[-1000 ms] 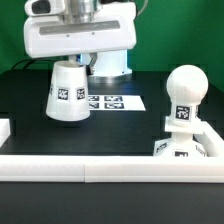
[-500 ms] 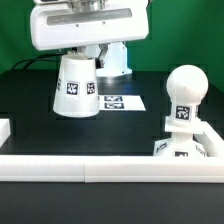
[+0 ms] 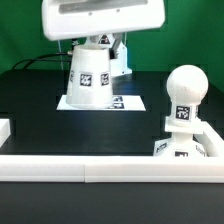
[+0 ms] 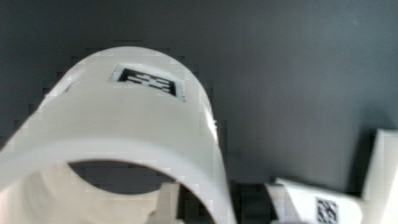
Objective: Assemble lamp
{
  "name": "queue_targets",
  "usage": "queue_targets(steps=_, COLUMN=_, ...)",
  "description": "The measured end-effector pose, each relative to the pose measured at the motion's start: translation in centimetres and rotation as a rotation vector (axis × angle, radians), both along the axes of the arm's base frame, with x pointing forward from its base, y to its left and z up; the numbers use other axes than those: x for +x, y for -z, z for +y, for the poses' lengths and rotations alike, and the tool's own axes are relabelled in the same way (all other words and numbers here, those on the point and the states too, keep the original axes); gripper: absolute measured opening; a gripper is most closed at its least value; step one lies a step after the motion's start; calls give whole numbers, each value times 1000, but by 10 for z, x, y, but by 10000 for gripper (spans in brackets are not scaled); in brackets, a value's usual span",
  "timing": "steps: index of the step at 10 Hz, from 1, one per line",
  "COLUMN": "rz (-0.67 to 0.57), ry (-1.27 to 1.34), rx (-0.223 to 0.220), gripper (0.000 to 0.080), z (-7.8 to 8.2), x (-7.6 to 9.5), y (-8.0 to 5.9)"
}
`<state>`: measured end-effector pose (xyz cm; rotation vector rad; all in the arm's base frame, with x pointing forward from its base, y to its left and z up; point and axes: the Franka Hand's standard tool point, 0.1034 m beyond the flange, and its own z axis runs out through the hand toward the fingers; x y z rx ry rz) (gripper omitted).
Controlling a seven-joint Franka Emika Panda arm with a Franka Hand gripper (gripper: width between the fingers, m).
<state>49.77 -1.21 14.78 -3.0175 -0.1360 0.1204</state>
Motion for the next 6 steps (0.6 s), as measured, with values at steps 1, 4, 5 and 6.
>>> queue_targets(steps=1, rz=-17, ry=-3, rx=2, gripper=45, z=8, x=10, y=-8)
queue_targets(steps=4, rz=-21, ry=22, rx=0, gripper=45, z=28, x=21, y=-14)
queue_targets(steps=5, rz=-21, ry=19, rx=0, gripper=45, z=25, x=20, y=-13)
queue_targets(steps=6, rz=-20, ry=19, rx=0, gripper=45, z=25, x=20, y=-12)
